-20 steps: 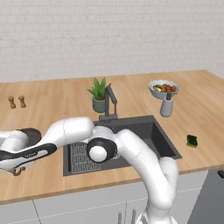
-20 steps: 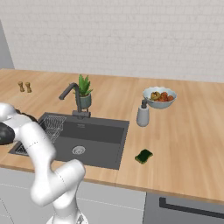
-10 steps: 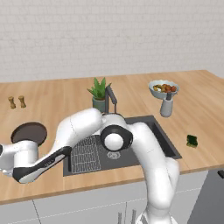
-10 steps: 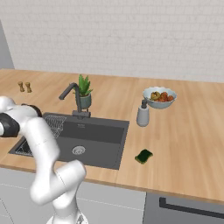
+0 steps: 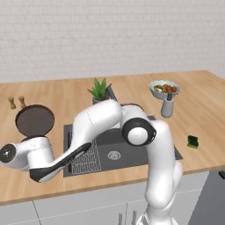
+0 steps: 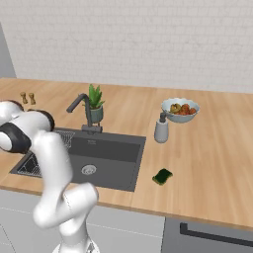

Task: Pick the pan and sponge and place them into the sink. Then turn on the water.

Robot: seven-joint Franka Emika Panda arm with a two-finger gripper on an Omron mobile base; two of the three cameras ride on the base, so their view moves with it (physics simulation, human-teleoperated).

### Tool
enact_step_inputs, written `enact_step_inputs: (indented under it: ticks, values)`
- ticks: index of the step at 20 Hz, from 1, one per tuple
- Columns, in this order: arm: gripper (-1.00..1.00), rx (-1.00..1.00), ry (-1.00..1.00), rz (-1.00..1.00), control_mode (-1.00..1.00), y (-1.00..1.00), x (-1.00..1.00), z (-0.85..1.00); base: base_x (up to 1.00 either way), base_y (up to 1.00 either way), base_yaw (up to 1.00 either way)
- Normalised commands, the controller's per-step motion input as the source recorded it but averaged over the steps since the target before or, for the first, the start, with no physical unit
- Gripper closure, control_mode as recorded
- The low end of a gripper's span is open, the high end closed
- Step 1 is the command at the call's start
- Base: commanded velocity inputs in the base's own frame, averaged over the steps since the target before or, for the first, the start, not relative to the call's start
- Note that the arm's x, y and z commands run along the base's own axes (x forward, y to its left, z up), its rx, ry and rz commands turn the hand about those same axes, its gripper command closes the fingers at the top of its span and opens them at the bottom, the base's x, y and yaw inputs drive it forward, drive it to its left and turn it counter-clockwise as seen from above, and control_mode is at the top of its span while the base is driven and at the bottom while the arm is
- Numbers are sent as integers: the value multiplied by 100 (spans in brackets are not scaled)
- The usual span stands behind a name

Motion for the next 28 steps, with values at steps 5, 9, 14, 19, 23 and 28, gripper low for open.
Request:
enact_step_inputs:
  ticks: [5, 9, 14, 19, 23, 28]
  values:
    - [100, 6, 12, 0, -100, -48, -34, 99, 0, 0, 0]
    - [100, 0, 0, 0, -100, -76, -92, 66, 0, 0, 0]
    - [100, 0, -3, 2, -100, -90, -100, 46, 0, 0, 0]
    - [100, 8, 6, 3, -100, -100, -74, 55, 0, 0, 0]
    - [100, 3, 16, 6, -100, -100, -52, 35, 0, 0, 0]
    - [100, 0, 19, 12, -100, -100, -33, 14, 0, 0, 0]
